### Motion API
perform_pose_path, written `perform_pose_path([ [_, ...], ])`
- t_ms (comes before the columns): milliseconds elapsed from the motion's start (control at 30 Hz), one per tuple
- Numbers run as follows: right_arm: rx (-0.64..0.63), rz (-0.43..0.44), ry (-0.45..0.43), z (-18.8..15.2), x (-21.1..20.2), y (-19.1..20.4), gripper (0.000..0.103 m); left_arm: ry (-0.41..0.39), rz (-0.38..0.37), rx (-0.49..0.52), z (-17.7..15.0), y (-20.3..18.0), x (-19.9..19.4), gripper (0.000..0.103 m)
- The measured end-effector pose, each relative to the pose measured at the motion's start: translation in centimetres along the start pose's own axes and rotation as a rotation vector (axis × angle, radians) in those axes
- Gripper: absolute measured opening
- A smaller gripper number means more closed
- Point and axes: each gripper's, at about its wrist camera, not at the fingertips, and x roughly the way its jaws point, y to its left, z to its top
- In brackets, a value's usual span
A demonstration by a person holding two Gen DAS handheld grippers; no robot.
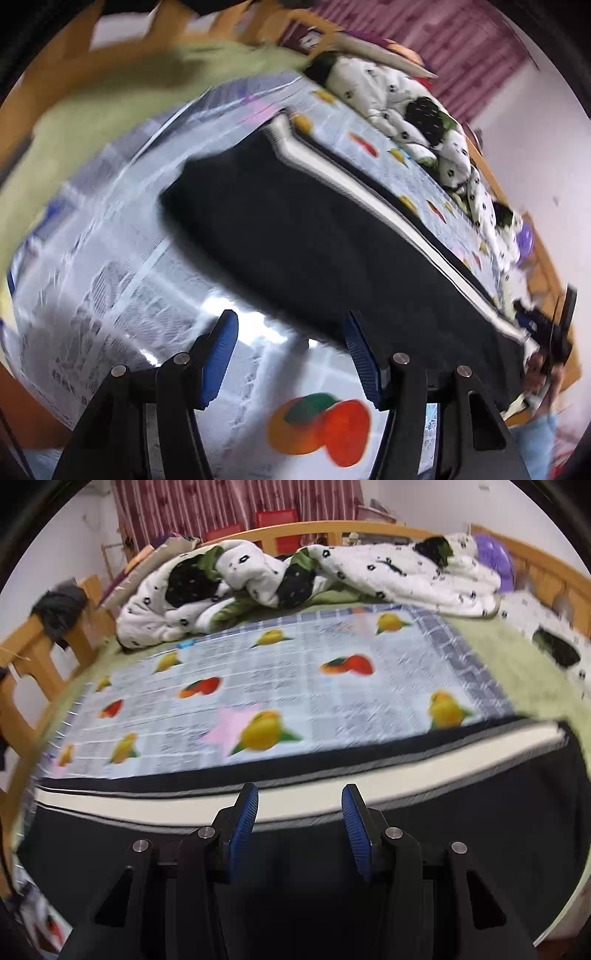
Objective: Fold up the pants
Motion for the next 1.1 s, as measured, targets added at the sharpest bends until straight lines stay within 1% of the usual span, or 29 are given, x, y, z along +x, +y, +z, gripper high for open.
perform_pose_path([
  [67, 0.034, 0.038, 0.016, -1.2, -0.5, 1.0, 0.047, -0.022, -0.050, -0.046, 0.6, 1.4, 0.4, 0.056],
  [133, 0.051, 0.072, 0.034, -2.1, -0.7, 1.8, 0.047, -0.027, -0.093, -0.102, 1.4, 2.6, 1.1, 0.056],
  [167, 0.061, 0.083, 0.037, -2.5, -0.8, 2.2, 0.047, -0.033, -0.108, -0.128, 1.7, 3.0, 1.4, 0.055],
  [200, 0.066, 0.087, 0.037, -2.9, -0.9, 2.4, 0.047, -0.040, -0.112, -0.157, 2.2, 3.4, 1.8, 0.053],
  [233, 0.069, 0.089, 0.037, -3.2, -1.0, 2.7, 0.047, -0.043, -0.110, -0.173, 2.8, 3.5, 2.2, 0.052],
  [367, 0.058, 0.080, 0.035, -3.8, -1.1, 3.2, 0.047, -0.065, -0.105, -0.173, 4.5, 3.3, 3.8, 0.050],
  [433, 0.047, 0.080, 0.042, -4.0, -1.0, 3.2, 0.047, -0.082, -0.097, -0.183, 4.8, 3.3, 4.1, 0.045],
  [533, 0.042, 0.076, 0.050, -4.2, -1.1, 2.5, 0.047, -0.081, -0.094, -0.230, 5.1, 3.8, 4.0, 0.043],
  [567, 0.040, 0.075, 0.049, -4.3, -1.2, 2.2, 0.047, -0.078, -0.087, -0.231, 5.1, 3.9, 3.9, 0.041],
  [600, 0.036, 0.072, 0.048, -4.3, -1.3, 1.9, 0.047, -0.075, -0.060, -0.221, 5.2, 3.6, 3.9, 0.037],
  [700, 0.018, 0.053, 0.044, -4.6, -1.6, 1.1, 0.047, -0.108, 0.096, -0.151, 5.4, 2.1, 3.7, 0.013],
  [733, 0.009, 0.042, 0.041, -4.8, -1.8, 0.7, 0.047, -0.116, 0.136, -0.113, 5.5, 1.2, 3.6, 0.013],
  [800, 0.008, 0.036, 0.038, -4.9, -2.1, -0.2, 0.047, -0.157, 0.211, -0.050, 5.8, -0.8, 2.8, 0.012],
  [833, 0.011, 0.038, 0.037, -5.0, -2.3, -0.7, 0.047, -0.190, 0.265, -0.011, 6.0, -2.0, 2.2, 0.012],
  [900, 0.020, 0.034, 0.024, -5.1, -2.8, -1.7, 0.047, -0.258, 0.329, 0.068, 6.3, -4.9, 1.0, 0.012],
  [967, 0.028, 0.015, 0.010, -5.1, -3.2, -2.8, 0.047, -0.301, 0.330, 0.167, 6.5, -8.4, -0.1, 0.012],
  [1033, 0.047, -0.005, -0.003, -5.0, -3.6, -4.1, 0.047, -0.333, 0.326, 0.286, 6.3, -12.7, -0.8, 0.010],
  [1067, 0.057, -0.013, -0.009, -5.0, -3.9, -4.7, 0.047, -0.347, 0.321, 0.368, 5.9, -15.8, -1.0, 0.010],
  [1100, 0.065, -0.026, -0.018, -5.0, -4.2, -5.5, 0.047, -0.355, 0.318, 0.421, 5.4, -17.8, -1.0, 0.010],
])
